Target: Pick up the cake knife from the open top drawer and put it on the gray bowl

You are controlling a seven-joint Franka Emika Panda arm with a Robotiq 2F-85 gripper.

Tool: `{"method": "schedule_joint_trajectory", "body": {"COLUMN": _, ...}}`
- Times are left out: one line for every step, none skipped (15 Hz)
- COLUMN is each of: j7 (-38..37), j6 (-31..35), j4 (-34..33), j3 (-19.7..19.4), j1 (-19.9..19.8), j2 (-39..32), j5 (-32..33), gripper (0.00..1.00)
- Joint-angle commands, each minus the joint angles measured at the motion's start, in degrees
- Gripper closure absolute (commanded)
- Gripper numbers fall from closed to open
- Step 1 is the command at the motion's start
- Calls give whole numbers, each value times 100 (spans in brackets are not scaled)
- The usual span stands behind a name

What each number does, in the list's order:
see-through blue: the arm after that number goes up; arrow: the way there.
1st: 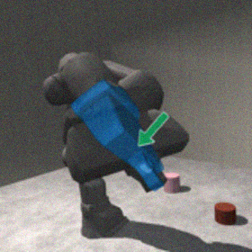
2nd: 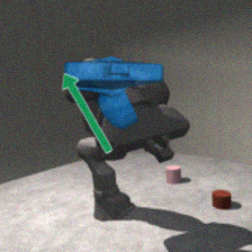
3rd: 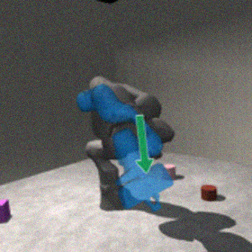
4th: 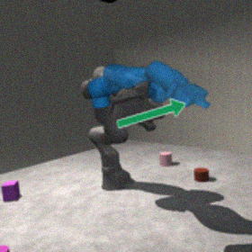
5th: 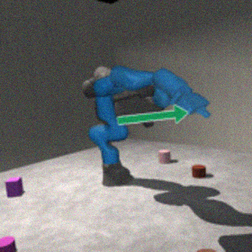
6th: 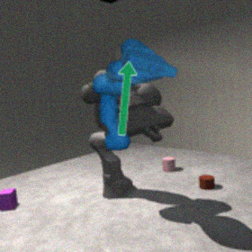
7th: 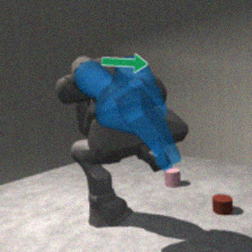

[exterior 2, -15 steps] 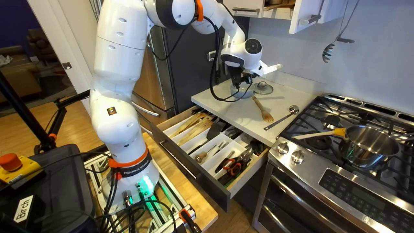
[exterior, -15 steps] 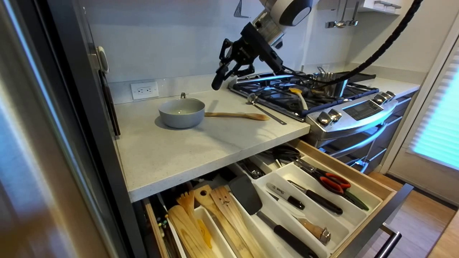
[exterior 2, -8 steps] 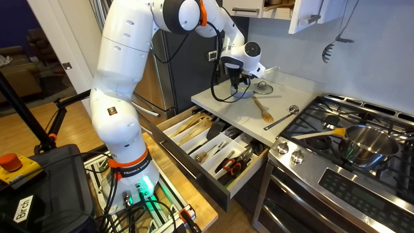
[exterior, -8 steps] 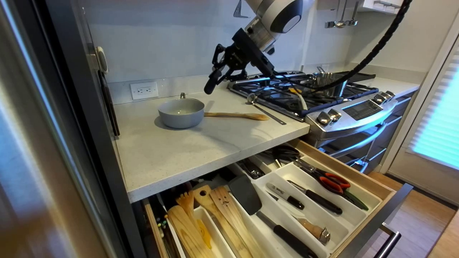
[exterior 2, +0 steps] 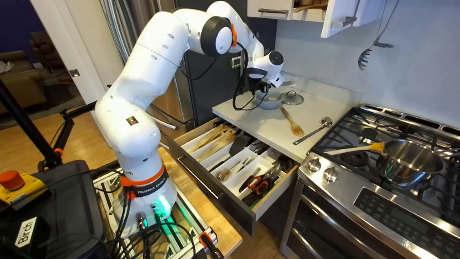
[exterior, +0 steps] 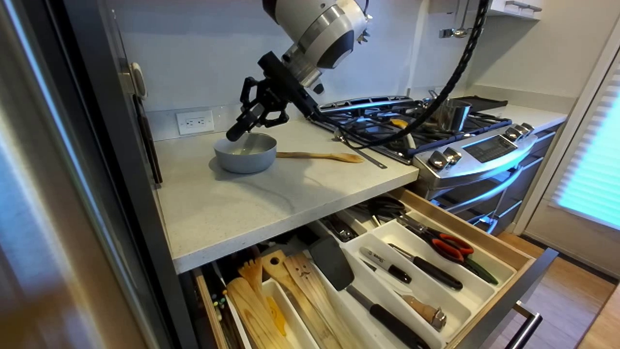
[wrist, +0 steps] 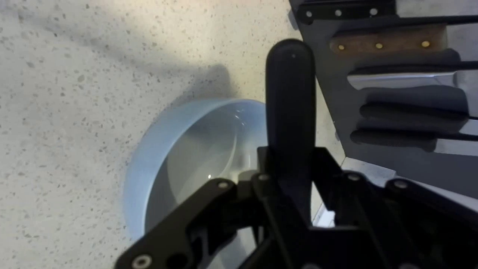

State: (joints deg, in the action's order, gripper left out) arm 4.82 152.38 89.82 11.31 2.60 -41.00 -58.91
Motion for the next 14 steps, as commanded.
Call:
{"method": "schedule_joint_trajectory", "body": {"j7": -989, "j6": -287, "j4": -831, "j3": -367, "j1": 332, "j2": -674, "j5": 600, "gripper": 92}}
{"method": "schedule_joint_trajectory", "body": {"j7": -1247, "j6": -199, "j4": -899, "j3": -486, "j1": 438, "j2": -753, "j5": 806, "gripper": 92}}
{"method": "schedule_joint_trajectory", "body": {"j7": -1484, "j6": -162, "j4": -990, "j3": -577, "j1": 509, "j2": -842, "j5": 1010, "gripper": 92}}
{"method": "schedule_joint_trajectory", "body": {"j7": -1700, "j6": -161, "j4": -1066, "j3": -644, "j1": 549, "j2": -901, "j5": 1187, "gripper": 92}}
{"method": "schedule_joint_trajectory", "body": {"j7": -1916, "j6": -201, "j4": -1137, "j3": -705, "j1": 583, "j2": -946, "j5": 1372, "gripper": 92}}
{"method": "schedule_joint_trajectory", "body": {"j7": -2127, "j6": -332, "j4": -1173, "j3": -747, "j1": 595, "j2": -961, "j5": 1566, "gripper": 92}}
{"method": "schedule_joint_trajectory", "body": {"j7": -2267, "j6": -477, "j4": -1232, "j3": -727, "j1": 579, "j2": -982, "j5": 1718, "gripper": 92}}
{"method": "schedule_joint_trajectory", "body": {"j7": -2367, "j6": -602, "j4": -1289, "j3": -670, "j1": 545, "j2": -991, "j5": 1820, "gripper": 92}}
{"method": "schedule_joint_trajectory", "body": {"j7": -2402, "j6": -774, "j4": -1355, "j3": -581, "j1": 494, "j2": -992, "j5": 1895, "gripper": 44}}
{"method": "schedule_joint_trajectory", "body": {"j7": -2453, "j6": -905, "j4": -1406, "j3": -545, "j1": 478, "j2": -986, "j5": 1962, "gripper": 43}}
{"method": "schedule_joint_trajectory", "body": {"j7": -2513, "j6": -972, "j4": -1421, "j3": -548, "j1": 497, "j2": -941, "j5": 2027, "gripper": 35}}
{"method": "schedule_joint_trajectory", "body": {"j7": -2620, "j6": -985, "j4": -1387, "j3": -604, "j1": 549, "j2": -854, "j5": 2137, "gripper": 29}}
{"method": "schedule_joint_trajectory", "body": {"j7": -2721, "j6": -982, "j4": -1329, "j3": -687, "j1": 612, "j2": -741, "j5": 2296, "gripper": 22}}
{"method": "schedule_joint_trajectory", "body": {"j7": -2927, "j6": -829, "j4": -1143, "j3": -879, "j1": 757, "j2": -562, "j5": 2578, "gripper": 14}}
